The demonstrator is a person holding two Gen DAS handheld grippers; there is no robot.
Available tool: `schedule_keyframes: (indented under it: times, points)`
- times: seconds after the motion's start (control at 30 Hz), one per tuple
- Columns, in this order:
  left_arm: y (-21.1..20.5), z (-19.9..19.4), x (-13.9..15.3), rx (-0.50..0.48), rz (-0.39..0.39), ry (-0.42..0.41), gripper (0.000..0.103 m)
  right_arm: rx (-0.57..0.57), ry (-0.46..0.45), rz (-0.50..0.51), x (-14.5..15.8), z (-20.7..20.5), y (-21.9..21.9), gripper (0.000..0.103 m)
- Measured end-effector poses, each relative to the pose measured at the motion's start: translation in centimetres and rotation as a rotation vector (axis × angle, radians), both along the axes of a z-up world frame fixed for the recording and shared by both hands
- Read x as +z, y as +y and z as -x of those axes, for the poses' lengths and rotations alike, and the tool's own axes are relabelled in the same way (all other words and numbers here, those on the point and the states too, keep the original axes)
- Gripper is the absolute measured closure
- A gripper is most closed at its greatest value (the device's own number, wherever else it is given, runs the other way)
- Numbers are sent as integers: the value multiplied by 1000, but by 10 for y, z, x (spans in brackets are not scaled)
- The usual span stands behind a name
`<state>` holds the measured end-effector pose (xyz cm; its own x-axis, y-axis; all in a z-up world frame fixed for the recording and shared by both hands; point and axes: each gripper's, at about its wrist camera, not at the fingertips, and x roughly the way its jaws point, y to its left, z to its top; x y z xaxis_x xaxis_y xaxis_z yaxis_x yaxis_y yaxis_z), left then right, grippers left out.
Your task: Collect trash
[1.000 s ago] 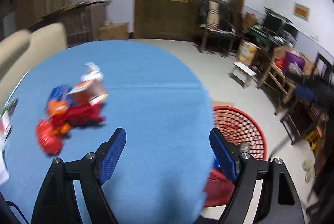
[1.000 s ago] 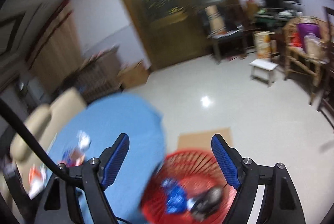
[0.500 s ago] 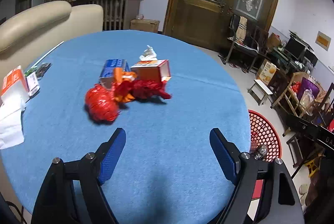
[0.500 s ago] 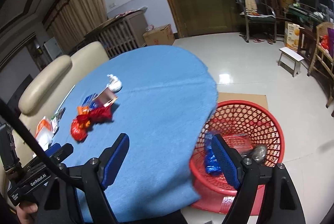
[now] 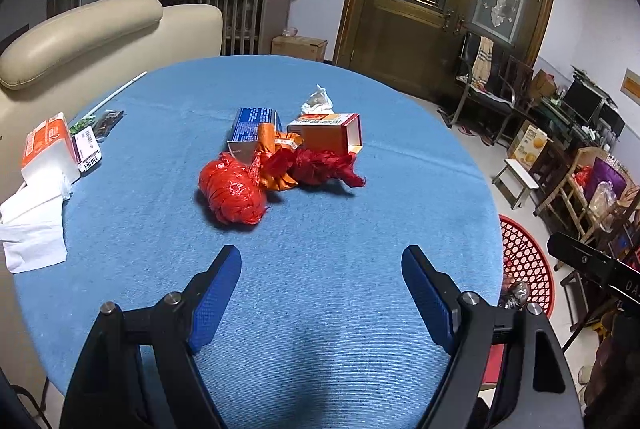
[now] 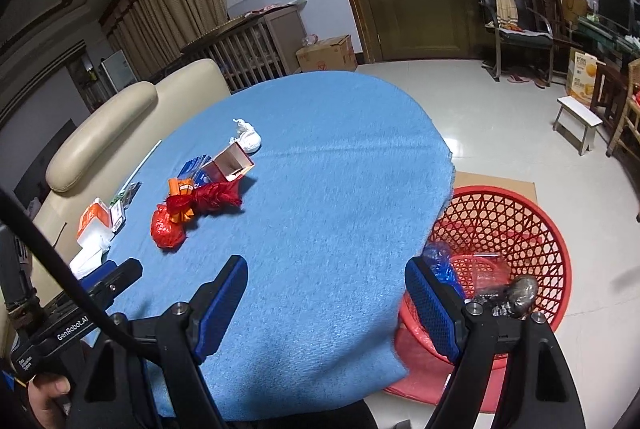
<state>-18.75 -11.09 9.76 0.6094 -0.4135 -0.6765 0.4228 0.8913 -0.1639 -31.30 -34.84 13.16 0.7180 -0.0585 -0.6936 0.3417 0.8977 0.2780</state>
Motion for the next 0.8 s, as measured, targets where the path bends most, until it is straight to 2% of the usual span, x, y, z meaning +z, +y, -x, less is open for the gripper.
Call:
schedule_keyframes:
  times: [0.2, 0.47, 0.67, 0.8]
  points:
    - [-4, -3, -1, 24, -46, 4, 20, 13, 1, -39, -10, -4, -5, 19]
    - [11, -8, -5, 120, -85, 19, 20, 81, 35, -96, -35, -17, -1, 19]
    - [16, -33, -17, 151, -116, 44, 20, 122, 36, -90, -37, -29, 8, 19]
    - [11, -60, -23, 142, -120, 11, 20, 134, 56, -93, -41, -32, 15, 19]
